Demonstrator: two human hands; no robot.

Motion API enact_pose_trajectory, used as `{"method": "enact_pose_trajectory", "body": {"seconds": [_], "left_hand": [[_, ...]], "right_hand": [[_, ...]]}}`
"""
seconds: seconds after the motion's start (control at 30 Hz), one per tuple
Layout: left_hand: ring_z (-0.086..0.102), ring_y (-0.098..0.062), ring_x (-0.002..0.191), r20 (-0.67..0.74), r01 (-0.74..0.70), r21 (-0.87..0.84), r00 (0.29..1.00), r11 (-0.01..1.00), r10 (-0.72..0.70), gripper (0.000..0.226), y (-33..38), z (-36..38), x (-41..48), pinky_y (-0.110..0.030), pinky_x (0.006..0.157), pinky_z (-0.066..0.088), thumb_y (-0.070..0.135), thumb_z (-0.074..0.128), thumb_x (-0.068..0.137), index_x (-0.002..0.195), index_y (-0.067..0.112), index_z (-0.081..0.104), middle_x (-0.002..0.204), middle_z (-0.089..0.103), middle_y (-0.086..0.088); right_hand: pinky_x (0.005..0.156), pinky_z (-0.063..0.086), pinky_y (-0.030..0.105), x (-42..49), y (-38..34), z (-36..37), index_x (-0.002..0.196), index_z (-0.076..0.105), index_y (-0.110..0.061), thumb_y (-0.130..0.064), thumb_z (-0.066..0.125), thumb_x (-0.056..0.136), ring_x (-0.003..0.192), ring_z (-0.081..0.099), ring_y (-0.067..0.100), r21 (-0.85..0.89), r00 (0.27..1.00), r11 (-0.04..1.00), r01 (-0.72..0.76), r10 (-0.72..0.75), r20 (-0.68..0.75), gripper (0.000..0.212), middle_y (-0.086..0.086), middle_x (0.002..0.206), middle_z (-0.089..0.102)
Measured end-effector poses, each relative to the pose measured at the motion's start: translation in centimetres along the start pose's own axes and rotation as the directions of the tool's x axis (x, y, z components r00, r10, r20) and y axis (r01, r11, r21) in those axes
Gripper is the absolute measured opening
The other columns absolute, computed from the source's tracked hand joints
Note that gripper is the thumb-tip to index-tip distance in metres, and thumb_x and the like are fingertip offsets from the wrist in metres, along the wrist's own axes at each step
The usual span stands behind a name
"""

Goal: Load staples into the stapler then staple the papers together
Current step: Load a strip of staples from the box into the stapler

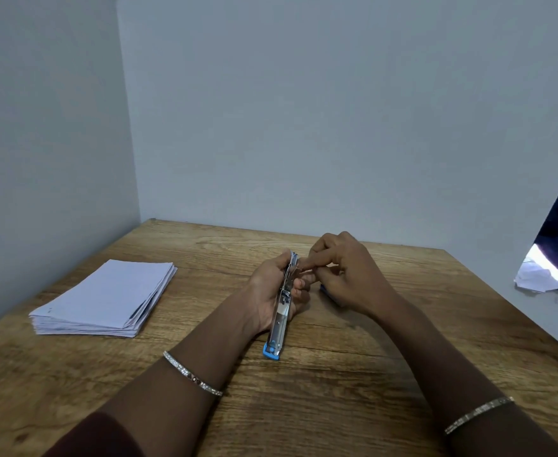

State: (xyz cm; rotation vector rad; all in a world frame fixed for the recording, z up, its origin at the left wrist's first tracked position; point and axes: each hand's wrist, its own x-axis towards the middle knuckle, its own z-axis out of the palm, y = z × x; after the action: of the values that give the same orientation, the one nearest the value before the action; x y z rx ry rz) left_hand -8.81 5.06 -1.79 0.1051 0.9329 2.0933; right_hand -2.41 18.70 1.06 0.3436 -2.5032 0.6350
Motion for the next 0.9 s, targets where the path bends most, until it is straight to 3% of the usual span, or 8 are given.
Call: {"method": "enact_pose_trajectory", "body": {"seconds": [0.17, 0.27, 0.37, 0.43, 0.57, 0.73, 0.8, 0.9], "left_hand": [[0.039, -0.007, 0.029, -0.007, 0.002, 0.013, 1.000, 1.000, -0.002, 0.040, 0.02, 0.14, -0.03, -0.015, 0.026, 0.034, 0.041, 0.037, 0.106, 0.099, 0.008, 0.058, 0.100, 0.063, -0.021], [0.039, -0.006, 0.029, -0.004, 0.000, 0.033, 1.000, 0.999, 0.000, 0.040, 0.07, 0.05, -0.05, -0.014, 0.026, 0.034, 0.039, 0.036, 0.107, 0.108, 0.006, 0.058, 0.103, 0.070, -0.029], [0.038, -0.007, 0.029, -0.006, 0.004, 0.027, 1.000, 1.000, -0.004, 0.040, 0.15, -0.05, -0.06, -0.014, 0.026, 0.033, 0.041, 0.037, 0.106, 0.096, 0.008, 0.056, 0.104, 0.067, -0.024], [0.037, -0.007, 0.028, 0.004, 0.010, 0.037, 1.000, 0.999, -0.010, 0.043, 0.15, -0.09, 0.00, -0.015, 0.026, 0.033, 0.043, 0.036, 0.106, 0.088, 0.009, 0.055, 0.105, 0.053, -0.015], [0.038, -0.007, 0.028, 0.027, 0.015, 0.085, 0.999, 0.996, -0.017, 0.043, 0.00, -0.10, -0.01, -0.015, 0.026, 0.033, 0.044, 0.035, 0.106, 0.094, 0.010, 0.058, 0.103, 0.043, -0.015], [0.038, -0.008, 0.028, 0.049, 0.027, 0.116, 0.998, 0.993, -0.033, 0.043, 0.01, 0.03, 0.05, -0.014, 0.026, 0.033, 0.046, 0.036, 0.105, 0.096, 0.010, 0.058, 0.085, 0.044, -0.010], [0.038, -0.007, 0.027, 0.053, 0.026, 0.119, 0.998, 0.993, -0.032, 0.042, 0.03, 0.03, 0.01, -0.014, 0.027, 0.033, 0.045, 0.036, 0.105, 0.092, 0.011, 0.057, 0.077, 0.046, -0.010], [0.038, -0.007, 0.028, 0.046, 0.030, 0.127, 0.998, 0.991, -0.036, 0.043, -0.03, -0.09, -0.11, -0.014, 0.027, 0.032, 0.045, 0.038, 0.105, 0.085, 0.011, 0.057, 0.057, 0.050, -0.008]], "right_hand": [[0.070, 0.030, 0.016, 0.11, 0.37, -0.23, 0.110, 0.079, -0.028, 0.002, 0.057, 0.087, 0.092, 0.045, 0.013, -0.110, 0.999, 0.994, 0.002, -0.007, -0.047, 0.044, -0.005, 0.091, 0.059], [0.072, 0.030, 0.010, 0.11, 0.23, -0.28, 0.106, 0.081, -0.025, 0.004, 0.056, 0.088, 0.092, 0.044, 0.011, -0.088, 0.998, 0.996, -0.005, -0.001, -0.065, 0.042, -0.006, 0.091, 0.059], [0.074, 0.032, 0.010, 0.06, 0.04, -0.29, 0.092, 0.083, -0.022, 0.010, 0.054, 0.083, 0.092, 0.048, 0.014, -0.013, 0.997, 1.000, 0.018, -0.019, -0.079, 0.044, -0.002, 0.092, 0.064], [0.074, 0.031, 0.009, -0.02, -0.05, -0.29, 0.088, 0.083, -0.021, 0.013, 0.053, 0.080, 0.092, 0.049, 0.015, 0.002, 0.997, 0.999, 0.034, -0.034, -0.064, 0.046, -0.001, 0.095, 0.066], [0.075, 0.031, 0.007, -0.03, 0.15, -0.39, 0.090, 0.082, -0.020, 0.015, 0.052, 0.078, 0.094, 0.048, 0.017, -0.078, 0.995, 0.993, 0.083, -0.087, -0.049, 0.048, 0.000, 0.099, 0.067], [0.077, 0.032, 0.004, 0.00, 0.07, -0.52, 0.086, 0.081, -0.015, 0.018, 0.053, 0.072, 0.091, 0.050, 0.021, -0.116, 0.985, 0.981, 0.155, -0.163, -0.062, 0.046, 0.003, 0.099, 0.068], [0.075, 0.032, 0.008, 0.01, -0.16, -0.45, 0.086, 0.081, -0.015, 0.018, 0.053, 0.072, 0.091, 0.050, 0.021, -0.119, 0.984, 0.979, 0.164, -0.171, -0.048, 0.045, 0.002, 0.099, 0.069], [0.073, 0.038, 0.025, 0.04, -0.37, -0.39, 0.086, 0.082, -0.013, 0.017, 0.055, 0.073, 0.092, 0.053, 0.024, -0.131, 0.984, 0.976, 0.174, -0.178, -0.021, 0.043, 0.002, 0.099, 0.071]]}}
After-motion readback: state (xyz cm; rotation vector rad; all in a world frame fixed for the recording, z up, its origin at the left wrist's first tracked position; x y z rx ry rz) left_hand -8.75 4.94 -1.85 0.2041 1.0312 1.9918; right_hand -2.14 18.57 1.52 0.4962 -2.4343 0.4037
